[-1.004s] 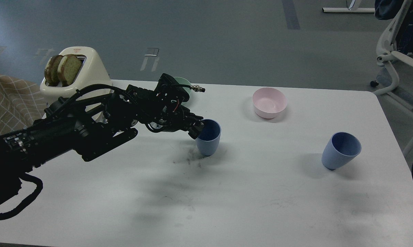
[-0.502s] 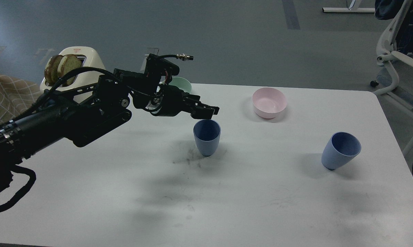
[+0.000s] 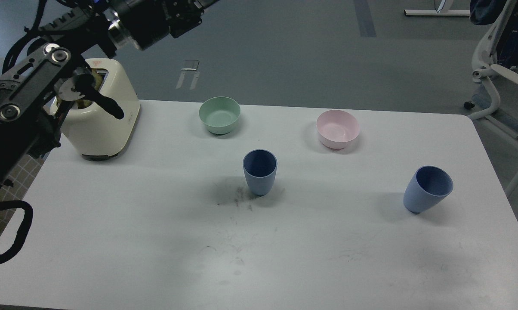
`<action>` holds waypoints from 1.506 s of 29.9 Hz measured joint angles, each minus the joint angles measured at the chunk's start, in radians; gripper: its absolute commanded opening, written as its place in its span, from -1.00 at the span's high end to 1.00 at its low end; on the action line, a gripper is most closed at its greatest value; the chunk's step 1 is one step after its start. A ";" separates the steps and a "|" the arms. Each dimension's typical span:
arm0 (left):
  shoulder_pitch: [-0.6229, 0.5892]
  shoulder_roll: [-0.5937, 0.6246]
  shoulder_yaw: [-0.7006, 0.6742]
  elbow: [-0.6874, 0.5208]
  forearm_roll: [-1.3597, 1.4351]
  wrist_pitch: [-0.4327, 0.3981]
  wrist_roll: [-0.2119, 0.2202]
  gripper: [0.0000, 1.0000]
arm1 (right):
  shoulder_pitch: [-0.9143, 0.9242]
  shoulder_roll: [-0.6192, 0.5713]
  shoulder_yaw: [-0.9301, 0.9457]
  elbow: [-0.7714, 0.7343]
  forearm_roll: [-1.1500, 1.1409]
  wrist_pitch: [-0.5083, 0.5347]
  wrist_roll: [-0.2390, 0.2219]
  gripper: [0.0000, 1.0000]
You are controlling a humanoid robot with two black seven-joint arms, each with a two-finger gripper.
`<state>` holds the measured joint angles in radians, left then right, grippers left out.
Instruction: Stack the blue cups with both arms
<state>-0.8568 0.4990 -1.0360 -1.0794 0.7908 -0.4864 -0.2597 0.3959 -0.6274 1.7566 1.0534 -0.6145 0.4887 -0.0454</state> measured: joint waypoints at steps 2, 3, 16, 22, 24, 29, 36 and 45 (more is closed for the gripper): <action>0.041 -0.007 -0.063 0.000 -0.052 0.000 0.000 -0.95 | 0.000 -0.002 -0.009 0.028 -0.066 0.000 0.000 -1.00; 0.066 -0.014 -0.100 0.000 -0.077 0.001 0.001 -0.95 | 0.001 -0.003 -0.015 0.039 -0.107 0.000 -0.001 -1.00; 0.234 -0.060 -0.324 -0.017 -0.151 0.058 0.008 -0.95 | -0.021 0.010 -0.081 0.367 -0.718 0.000 0.002 -1.00; 0.255 -0.052 -0.347 -0.023 -0.154 0.084 0.012 -0.95 | -0.023 0.009 -0.158 0.496 -0.983 0.000 0.002 -1.00; 0.254 -0.039 -0.348 -0.020 -0.155 0.082 0.012 -0.95 | -0.027 0.017 -0.193 0.517 -1.073 0.000 0.000 -1.00; 0.245 -0.039 -0.345 -0.007 -0.155 0.081 0.012 -0.95 | -0.085 0.019 -0.285 0.549 -1.248 0.000 -0.005 -1.00; 0.255 -0.063 -0.346 -0.007 -0.142 0.083 0.012 -0.95 | -0.229 0.012 -0.320 0.544 -1.390 0.000 -0.005 -1.00; 0.264 -0.068 -0.346 -0.020 -0.142 0.084 0.009 -0.95 | -0.291 0.010 -0.373 0.540 -1.479 0.000 -0.005 -0.82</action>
<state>-0.5929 0.4309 -1.3823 -1.0990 0.6486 -0.4020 -0.2506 0.1052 -0.6175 1.3837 1.5939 -2.0931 0.4885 -0.0508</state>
